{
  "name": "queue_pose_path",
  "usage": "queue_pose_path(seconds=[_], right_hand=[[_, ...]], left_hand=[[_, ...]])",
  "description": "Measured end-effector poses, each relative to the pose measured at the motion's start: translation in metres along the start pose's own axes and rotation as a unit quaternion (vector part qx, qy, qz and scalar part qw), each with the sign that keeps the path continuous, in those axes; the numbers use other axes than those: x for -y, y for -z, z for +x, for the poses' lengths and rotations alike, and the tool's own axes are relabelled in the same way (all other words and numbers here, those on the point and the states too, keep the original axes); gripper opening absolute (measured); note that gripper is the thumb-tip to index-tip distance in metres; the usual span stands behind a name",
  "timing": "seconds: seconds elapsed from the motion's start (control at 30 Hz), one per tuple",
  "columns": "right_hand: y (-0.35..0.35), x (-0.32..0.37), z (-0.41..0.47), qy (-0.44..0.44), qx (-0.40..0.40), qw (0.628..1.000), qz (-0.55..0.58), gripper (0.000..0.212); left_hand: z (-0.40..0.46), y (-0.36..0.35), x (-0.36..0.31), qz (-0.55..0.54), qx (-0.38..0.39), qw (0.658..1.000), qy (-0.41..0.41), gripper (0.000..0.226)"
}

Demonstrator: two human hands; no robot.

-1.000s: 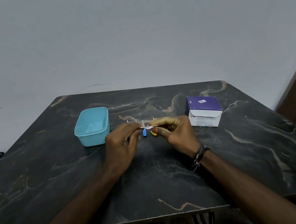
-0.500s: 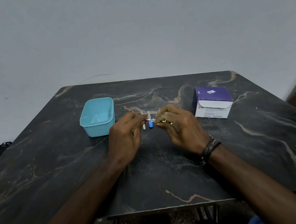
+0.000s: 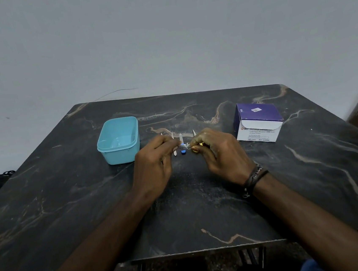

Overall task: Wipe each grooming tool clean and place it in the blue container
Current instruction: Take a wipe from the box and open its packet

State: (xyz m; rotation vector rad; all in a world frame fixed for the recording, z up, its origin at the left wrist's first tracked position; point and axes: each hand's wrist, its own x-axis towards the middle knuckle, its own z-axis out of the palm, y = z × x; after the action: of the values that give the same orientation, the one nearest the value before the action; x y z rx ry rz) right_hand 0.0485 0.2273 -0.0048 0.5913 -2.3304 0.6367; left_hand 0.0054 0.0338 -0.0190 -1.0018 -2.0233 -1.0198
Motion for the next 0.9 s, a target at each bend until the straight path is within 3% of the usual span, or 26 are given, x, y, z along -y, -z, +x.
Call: queue_pose_path(seconds=[0.23, 0.6, 0.9], right_hand=[[-0.0017, 0.0024, -0.0012, -0.005, -0.008, 1.000, -0.022, 0.008], [-0.0006, 0.0082, -0.0020, 0.015, 0.022, 0.989, -0.144, 0.030], [0.0024, 0.0045, -0.0011, -0.048, -0.061, 0.994, -0.073, 0.009]], left_hand=[[-0.0002, -0.0010, -0.0003, -0.001, 0.010, 1.000, -0.001, 0.025], [-0.0012, -0.0029, -0.0001, -0.002, 0.026, 1.000, 0.009, 0.031], [-0.0012, -0.0032, -0.0004, 0.005, 0.034, 0.999, 0.016, 0.034]])
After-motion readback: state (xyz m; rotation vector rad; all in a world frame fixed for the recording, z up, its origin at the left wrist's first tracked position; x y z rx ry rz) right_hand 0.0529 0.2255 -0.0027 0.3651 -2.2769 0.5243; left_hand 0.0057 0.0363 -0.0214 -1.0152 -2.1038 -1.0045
